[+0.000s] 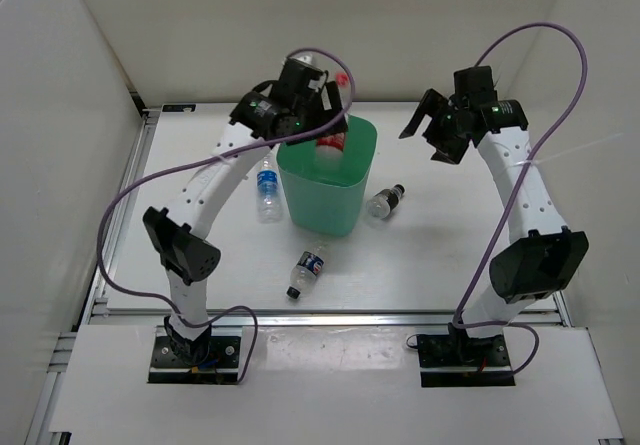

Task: Put the plastic bottles in the bin

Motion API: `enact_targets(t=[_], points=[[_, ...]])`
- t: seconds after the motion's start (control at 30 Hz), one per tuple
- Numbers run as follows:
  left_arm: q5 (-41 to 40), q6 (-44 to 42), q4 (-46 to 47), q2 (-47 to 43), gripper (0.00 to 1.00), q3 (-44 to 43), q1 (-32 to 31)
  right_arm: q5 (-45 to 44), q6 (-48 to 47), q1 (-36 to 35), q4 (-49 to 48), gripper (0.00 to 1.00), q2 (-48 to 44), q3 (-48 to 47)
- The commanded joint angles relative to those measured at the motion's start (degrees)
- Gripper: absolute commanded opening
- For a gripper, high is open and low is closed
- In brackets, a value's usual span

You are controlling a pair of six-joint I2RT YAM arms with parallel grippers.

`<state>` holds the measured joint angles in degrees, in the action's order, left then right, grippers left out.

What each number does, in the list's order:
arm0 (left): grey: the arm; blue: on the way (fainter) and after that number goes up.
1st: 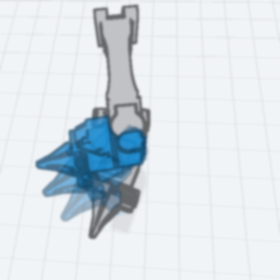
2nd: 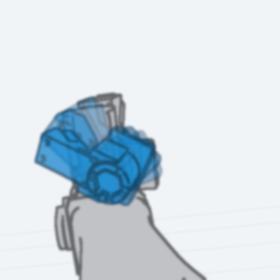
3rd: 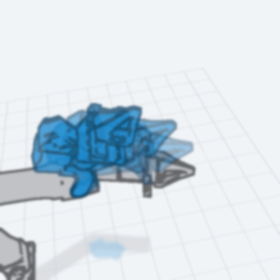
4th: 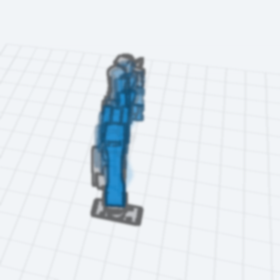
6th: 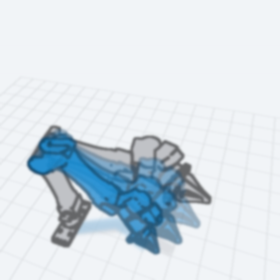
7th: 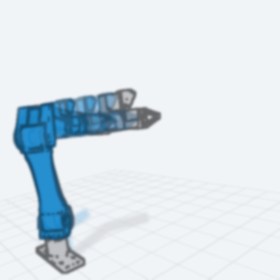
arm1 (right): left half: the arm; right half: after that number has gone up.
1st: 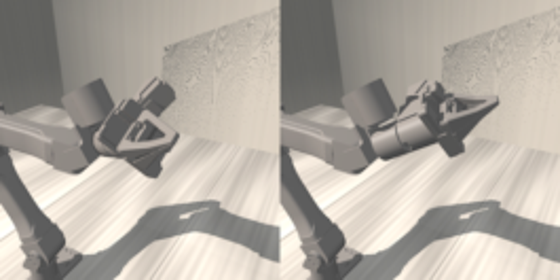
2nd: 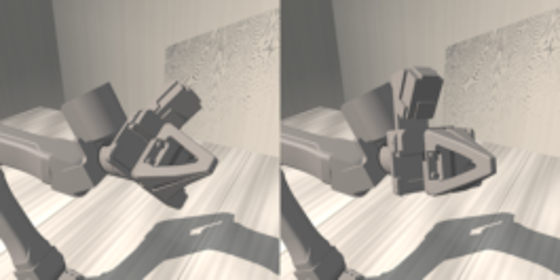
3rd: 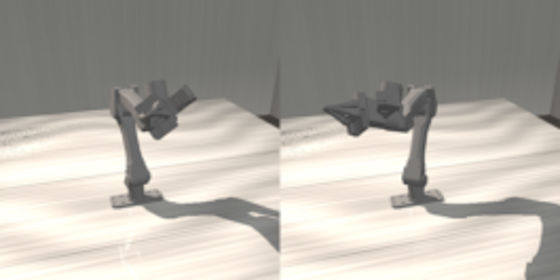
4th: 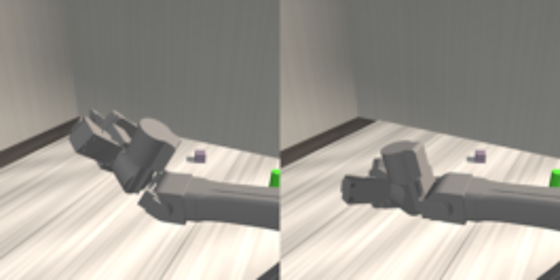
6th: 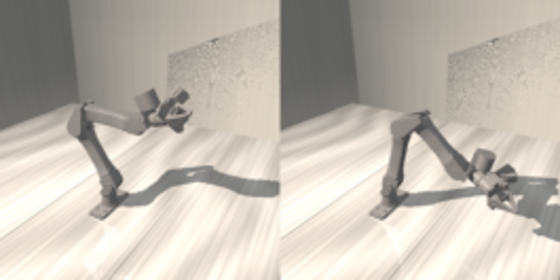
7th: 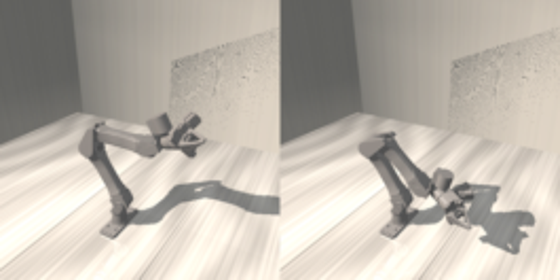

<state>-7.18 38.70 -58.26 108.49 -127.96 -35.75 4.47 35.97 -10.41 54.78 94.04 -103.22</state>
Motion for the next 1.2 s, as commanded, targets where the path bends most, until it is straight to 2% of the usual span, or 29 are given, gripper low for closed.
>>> enact_targets(t=[0.0,0.13,0.3,0.37,0.6,0.73,0.8,0.83,0.9,0.93,1.07,1.13,1.17], points=[[0.51,-1.61,-3.53,-3.28,1.0,-3.78,-1.87,3.52,3.92,2.41,-2.4,1.0,-3.07,4.32],[-4.23,-3.62,-0.73,-11.44,1.0,-3.53,-1.87,10.37,8.94,3.12,-4.69,1.0,-1.76,13.38],[-14.61,-3.46,1.83,-25.5,1.0,6.37,0.67,13.37,12.02,1.98,-5.3,1.0,6.32,14.71],[-17.24,-2.75,-1.48,-28.23,1.0,10.0,3.3,14.07,12.02,1.37,-5.3,1.0,10.8,13.14],[-17.96,2.69,-14.32,-34.56,1.0,23.18,9.81,11.88,12.72,-0.84,-2.75,1.0,23.46,8.21],[-17.43,3.4,-16.0,-37.63,1.0,31.08,13.23,11.26,12.73,-1.45,-2.75,0.99,28.03,8.21],[-16.73,3.4,-16.01,-38.7,1.0,33.64,13.86,10.74,12.73,-1.45,-1.8,0.93,28.66,7.69],[-16.2,3.4,-16.01,-39.57,1.0,35.05,15.25,10.74,12.73,-1.45,-1.18,0.81,29.26,7.68],[-15.58,3.4,-14.69,-39.58,1.0,39.09,16.67,9.42,12.73,-1.45,-0.39,0.68,28.31,8.91],[-15.06,3.4,-14.69,-39.58,1.0,40.24,18.15,8.81,12.73,-1.45,-0.38,0.56,26.3,9.52],[-14.01,4.02,-13.29,-39.06,1.0,44.37,20.98,6.18,12.2,-1.45,2.6,0.44,17.25,8.92],[-14.0,5.95,-13.28,-38.36,1.0,44.38,21.68,3.02,11.67,-1.45,6.63,0.39,11.45,3.4],[-14.0,6.56,-12.76,-37.48,1.0,44.9,21.68,-1.61,11.67,-2.58,8.22,0.39,8.65,0.07]])
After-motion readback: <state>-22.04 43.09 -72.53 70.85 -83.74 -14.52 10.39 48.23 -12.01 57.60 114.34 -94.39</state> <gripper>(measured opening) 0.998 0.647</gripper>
